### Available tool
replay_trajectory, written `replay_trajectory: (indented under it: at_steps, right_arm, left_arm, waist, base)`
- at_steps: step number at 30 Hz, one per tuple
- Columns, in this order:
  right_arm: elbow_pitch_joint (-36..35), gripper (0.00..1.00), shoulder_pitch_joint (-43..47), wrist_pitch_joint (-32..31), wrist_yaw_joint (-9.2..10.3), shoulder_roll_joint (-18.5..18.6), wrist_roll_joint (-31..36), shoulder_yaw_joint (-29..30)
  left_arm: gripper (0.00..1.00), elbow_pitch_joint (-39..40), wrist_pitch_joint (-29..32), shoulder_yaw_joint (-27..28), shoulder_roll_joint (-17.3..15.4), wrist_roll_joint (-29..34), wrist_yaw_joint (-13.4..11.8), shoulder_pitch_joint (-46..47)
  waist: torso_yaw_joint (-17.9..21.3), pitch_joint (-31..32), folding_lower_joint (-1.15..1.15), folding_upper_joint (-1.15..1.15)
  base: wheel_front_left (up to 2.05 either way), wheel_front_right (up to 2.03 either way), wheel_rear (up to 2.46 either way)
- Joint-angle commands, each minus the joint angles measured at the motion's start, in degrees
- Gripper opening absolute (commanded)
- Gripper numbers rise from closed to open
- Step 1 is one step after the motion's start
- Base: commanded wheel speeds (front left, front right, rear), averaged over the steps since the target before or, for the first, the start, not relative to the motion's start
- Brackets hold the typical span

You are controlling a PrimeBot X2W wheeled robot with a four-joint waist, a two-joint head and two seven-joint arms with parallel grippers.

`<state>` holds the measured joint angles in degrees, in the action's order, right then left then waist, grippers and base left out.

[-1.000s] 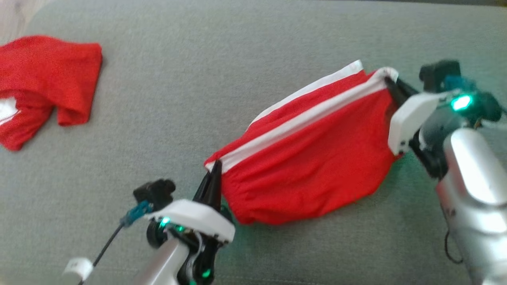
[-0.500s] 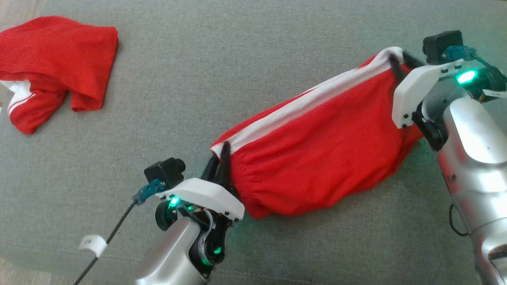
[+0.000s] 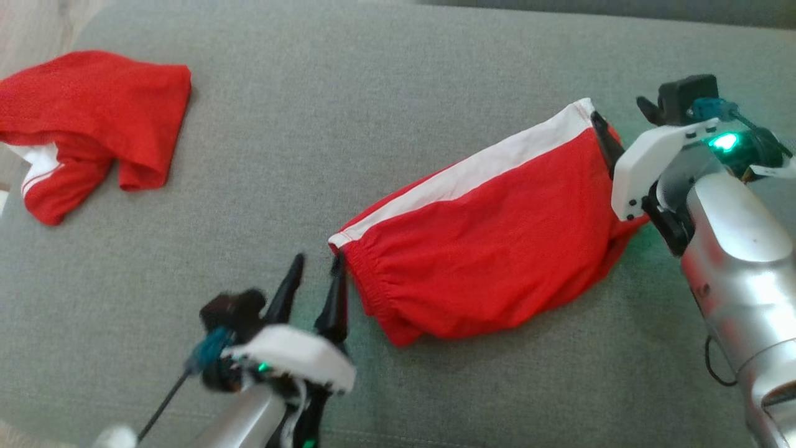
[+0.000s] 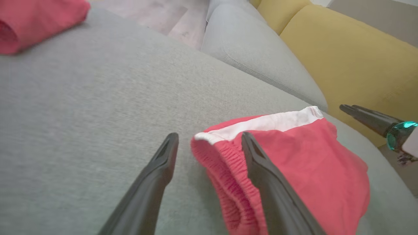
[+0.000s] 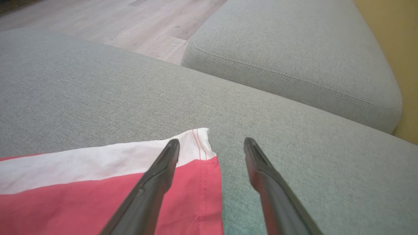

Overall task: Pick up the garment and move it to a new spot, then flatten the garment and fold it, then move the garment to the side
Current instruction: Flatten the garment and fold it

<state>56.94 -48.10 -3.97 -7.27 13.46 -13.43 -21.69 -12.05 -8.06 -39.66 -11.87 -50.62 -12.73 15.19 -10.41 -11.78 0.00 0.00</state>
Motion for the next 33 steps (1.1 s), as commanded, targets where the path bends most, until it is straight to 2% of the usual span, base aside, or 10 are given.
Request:
replay_trajectory:
  at_steps: [1, 12, 19, 20, 21, 22, 23, 24, 25, 33]
  right_arm:
    - [-1.02, 1.00, -1.05, 0.19, -0.22, 0.13, -0.78, -0.97]
    - [2.53, 1.00, 5.50, -6.81, -0.22, 3.76, -9.63, -3.70]
    - [1.86, 1.00, 8.26, -14.12, -0.22, 4.08, -16.52, -4.82]
    - [1.60, 0.87, 8.46, -14.89, -0.22, 4.16, -17.13, -5.14]
    - [1.36, 0.59, 8.68, -15.61, -0.22, 4.18, -17.71, -5.43]
    - [1.09, 0.47, 8.90, -16.22, -0.22, 4.14, -18.26, -5.71]
    - [0.78, 0.39, 9.10, -16.54, -0.22, 4.12, -18.70, -5.98]
    - [0.48, 0.17, 9.28, -16.58, -0.22, 4.09, -19.13, -6.11]
    - [0.21, 0.00, 9.41, -16.20, -0.22, 4.10, -19.54, -6.01]
    - [-0.84, 0.00, 9.84, -8.73, -0.22, 3.02, -20.91, -2.94]
  left_arm:
    - [1.00, 2.81, -1.08, 1.34, -1.96, 1.34, -0.62, 0.54]
    - [1.00, 17.77, -2.65, 3.47, -11.87, 5.94, -8.07, -8.48]
    - [1.00, 23.38, -3.14, 5.60, -14.07, 6.23, -11.81, -12.05]
    - [1.00, 23.79, -3.20, 5.76, -14.17, 6.21, -12.05, -12.29]
    - [1.00, 24.11, -3.25, 5.90, -14.27, 6.22, -12.26, -12.48]
    - [1.00, 24.35, -3.30, 6.00, -14.36, 6.26, -12.43, -12.63]
    - [1.00, 24.54, -3.35, 6.09, -14.45, 6.29, -12.56, -12.75]
    - [1.00, 24.67, -3.40, 6.17, -14.55, 6.34, -12.67, -12.85]
    - [1.00, 24.80, -3.46, 6.22, -14.68, 6.46, -12.73, -12.87]
    - [1.00, 24.63, -3.19, 6.31, -16.34, 7.65, -12.80, -12.12]
  waist:
    - [-0.01, 0.83, 0.00, 0.00]
    - [-2.32, 3.51, 0.00, 0.00]
    - [-3.35, 3.26, 0.00, 0.00]
    - [-3.40, 3.22, 0.00, 0.00]
    - [-3.41, 3.22, 0.00, 0.00]
    - [-3.38, 3.23, 0.00, 0.00]
    - [-3.32, 3.27, 0.00, 0.00]
    - [-3.21, 3.34, 0.00, 0.00]
    - [-3.05, 3.42, 0.00, 0.00]
    - [0.58, 5.40, 0.00, 0.00]
  base:
    - [0.00, 0.00, 0.00]
    - [0.00, 0.00, 0.00]
    - [0.00, 0.00, 0.00]
    - [0.00, 0.00, 0.00]
    - [0.00, 0.00, 0.00]
    - [0.00, 0.00, 0.00]
    - [0.00, 0.00, 0.00]
    - [0.00, 0.00, 0.00]
    - [0.00, 0.00, 0.00]
    - [0.00, 0.00, 0.00]
